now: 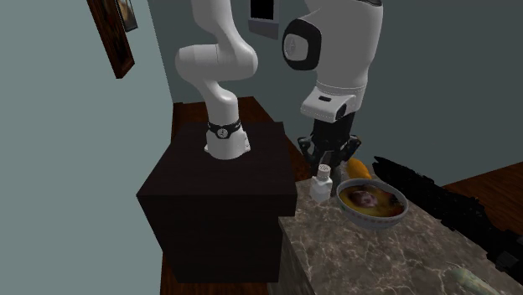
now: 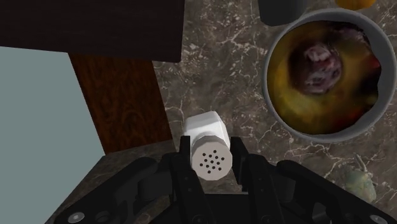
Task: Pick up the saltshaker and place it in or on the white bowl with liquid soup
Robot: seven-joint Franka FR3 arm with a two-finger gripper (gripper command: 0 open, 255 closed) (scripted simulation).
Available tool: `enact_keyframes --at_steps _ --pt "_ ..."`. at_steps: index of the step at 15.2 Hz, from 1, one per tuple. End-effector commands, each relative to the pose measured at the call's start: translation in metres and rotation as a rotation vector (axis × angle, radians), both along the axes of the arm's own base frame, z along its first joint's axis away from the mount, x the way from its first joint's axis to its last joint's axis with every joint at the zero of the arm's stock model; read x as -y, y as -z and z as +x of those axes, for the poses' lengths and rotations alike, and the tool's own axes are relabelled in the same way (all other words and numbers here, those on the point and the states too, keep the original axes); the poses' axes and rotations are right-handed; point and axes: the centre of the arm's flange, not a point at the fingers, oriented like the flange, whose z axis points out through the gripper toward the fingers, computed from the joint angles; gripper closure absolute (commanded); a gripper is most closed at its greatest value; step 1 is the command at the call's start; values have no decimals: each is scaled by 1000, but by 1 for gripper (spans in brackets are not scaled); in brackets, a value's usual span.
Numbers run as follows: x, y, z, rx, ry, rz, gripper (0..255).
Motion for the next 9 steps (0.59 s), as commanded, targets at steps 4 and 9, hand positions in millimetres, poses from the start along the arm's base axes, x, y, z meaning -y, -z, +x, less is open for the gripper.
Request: enact_keyframes --at_steps 4,9 --pt "-50 -16 -13 -1 0 0 255" --pt "-113 -30 -29 -1 0 0 255"
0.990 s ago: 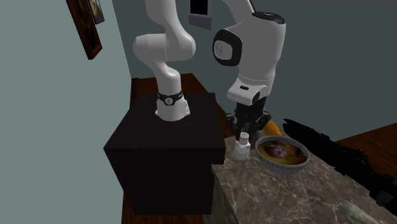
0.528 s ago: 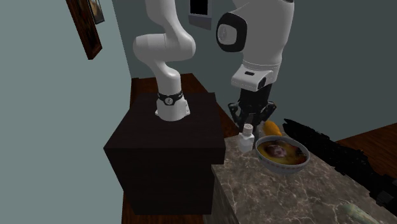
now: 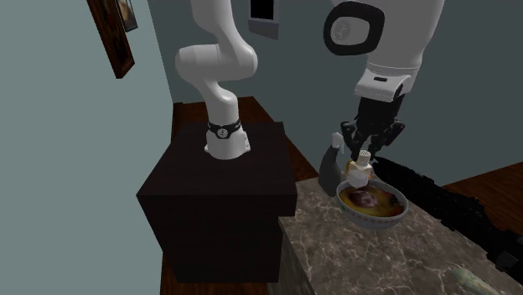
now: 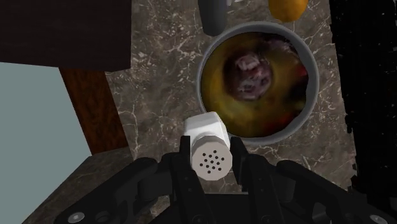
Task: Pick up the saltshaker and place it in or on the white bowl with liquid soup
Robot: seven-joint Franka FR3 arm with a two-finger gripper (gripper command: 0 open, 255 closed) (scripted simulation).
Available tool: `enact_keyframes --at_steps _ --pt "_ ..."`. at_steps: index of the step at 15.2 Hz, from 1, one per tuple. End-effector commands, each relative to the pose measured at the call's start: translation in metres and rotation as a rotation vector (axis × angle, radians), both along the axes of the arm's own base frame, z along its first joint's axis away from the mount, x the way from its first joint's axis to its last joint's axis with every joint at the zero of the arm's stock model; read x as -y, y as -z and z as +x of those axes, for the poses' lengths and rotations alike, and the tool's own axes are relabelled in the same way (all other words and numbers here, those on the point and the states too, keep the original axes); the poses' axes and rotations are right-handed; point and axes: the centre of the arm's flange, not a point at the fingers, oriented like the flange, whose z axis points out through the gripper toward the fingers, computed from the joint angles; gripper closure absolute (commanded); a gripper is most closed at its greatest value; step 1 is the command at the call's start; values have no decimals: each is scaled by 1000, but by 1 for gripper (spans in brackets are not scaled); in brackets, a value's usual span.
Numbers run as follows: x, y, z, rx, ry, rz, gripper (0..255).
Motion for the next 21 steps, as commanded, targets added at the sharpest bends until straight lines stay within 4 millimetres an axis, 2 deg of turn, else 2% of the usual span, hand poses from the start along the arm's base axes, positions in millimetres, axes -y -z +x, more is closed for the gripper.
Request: enact_keyframes --at_steps 1,7,21 --pt "-25 -6 -9 0 2 0 255" --pt "-96 -22 -27 0 2 0 255" --pt "-96 52 -27 0 2 0 255"
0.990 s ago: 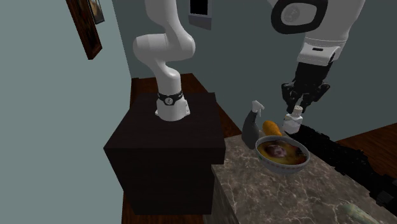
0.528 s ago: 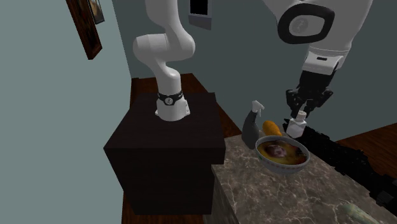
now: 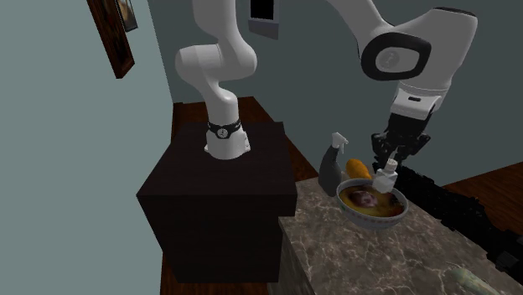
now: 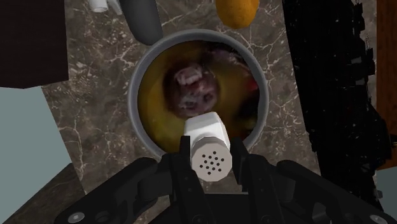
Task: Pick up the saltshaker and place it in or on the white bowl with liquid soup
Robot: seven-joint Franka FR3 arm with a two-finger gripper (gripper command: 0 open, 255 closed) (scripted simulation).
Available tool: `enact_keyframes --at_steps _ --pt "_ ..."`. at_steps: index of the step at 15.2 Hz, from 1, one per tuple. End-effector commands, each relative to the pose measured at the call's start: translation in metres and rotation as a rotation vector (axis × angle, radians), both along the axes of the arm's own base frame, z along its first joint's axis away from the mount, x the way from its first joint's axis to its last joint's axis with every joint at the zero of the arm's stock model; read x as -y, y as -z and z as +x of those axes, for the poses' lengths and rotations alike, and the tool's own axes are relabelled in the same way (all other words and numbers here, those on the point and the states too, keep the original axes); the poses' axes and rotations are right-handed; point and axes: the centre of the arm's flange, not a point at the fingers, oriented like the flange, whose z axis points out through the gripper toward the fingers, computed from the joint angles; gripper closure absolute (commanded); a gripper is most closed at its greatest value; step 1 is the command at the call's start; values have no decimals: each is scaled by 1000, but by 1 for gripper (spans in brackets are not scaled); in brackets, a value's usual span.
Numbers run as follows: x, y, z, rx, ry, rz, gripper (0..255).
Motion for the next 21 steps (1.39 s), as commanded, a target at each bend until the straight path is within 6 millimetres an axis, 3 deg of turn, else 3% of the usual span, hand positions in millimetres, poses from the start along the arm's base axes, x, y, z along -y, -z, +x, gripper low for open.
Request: enact_keyframes --at_steps 1,7,15,16,21 --pt "0 10 -1 0 0 0 255" --pt "0 46 -1 0 0 0 255" --pt "0 46 -1 0 0 0 255" --pt "0 46 -1 0 0 0 0" --pt "0 46 0 0 0 0 0"
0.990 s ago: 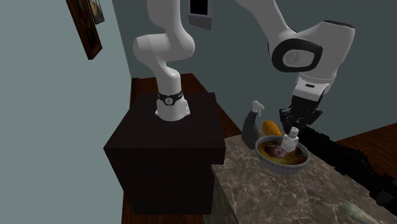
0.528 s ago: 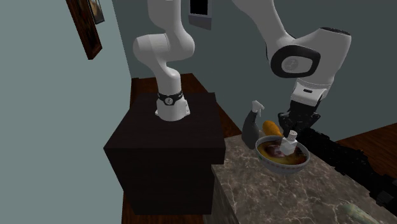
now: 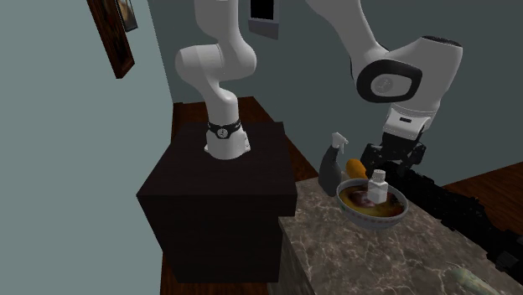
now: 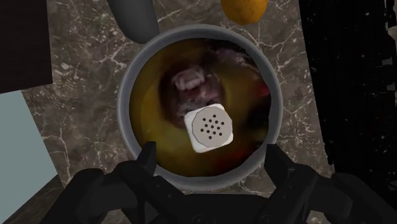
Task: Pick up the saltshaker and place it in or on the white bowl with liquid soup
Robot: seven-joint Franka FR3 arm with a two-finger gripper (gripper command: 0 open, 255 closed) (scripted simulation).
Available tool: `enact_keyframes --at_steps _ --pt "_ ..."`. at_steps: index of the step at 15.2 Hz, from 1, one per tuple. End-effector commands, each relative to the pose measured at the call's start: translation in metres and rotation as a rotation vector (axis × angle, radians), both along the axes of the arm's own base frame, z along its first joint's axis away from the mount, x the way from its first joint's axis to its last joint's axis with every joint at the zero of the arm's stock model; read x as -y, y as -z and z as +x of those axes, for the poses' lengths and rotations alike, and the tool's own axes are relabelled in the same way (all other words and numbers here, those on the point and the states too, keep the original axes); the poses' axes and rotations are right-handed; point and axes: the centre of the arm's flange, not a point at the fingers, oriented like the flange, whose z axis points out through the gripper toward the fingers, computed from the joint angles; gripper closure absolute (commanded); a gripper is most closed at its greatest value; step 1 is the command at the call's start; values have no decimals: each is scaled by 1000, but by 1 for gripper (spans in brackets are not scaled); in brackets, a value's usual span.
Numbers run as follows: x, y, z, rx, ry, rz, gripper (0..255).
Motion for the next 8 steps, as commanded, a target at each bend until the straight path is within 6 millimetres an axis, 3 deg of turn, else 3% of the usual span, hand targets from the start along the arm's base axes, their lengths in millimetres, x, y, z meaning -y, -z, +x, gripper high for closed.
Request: enact_keyframes --at_steps 1,4,8 --pt "0 -13 0 0 0 0 0" --pt "1 -50 1 0 0 0 0" --pt "1 -50 1 0 0 0 0"
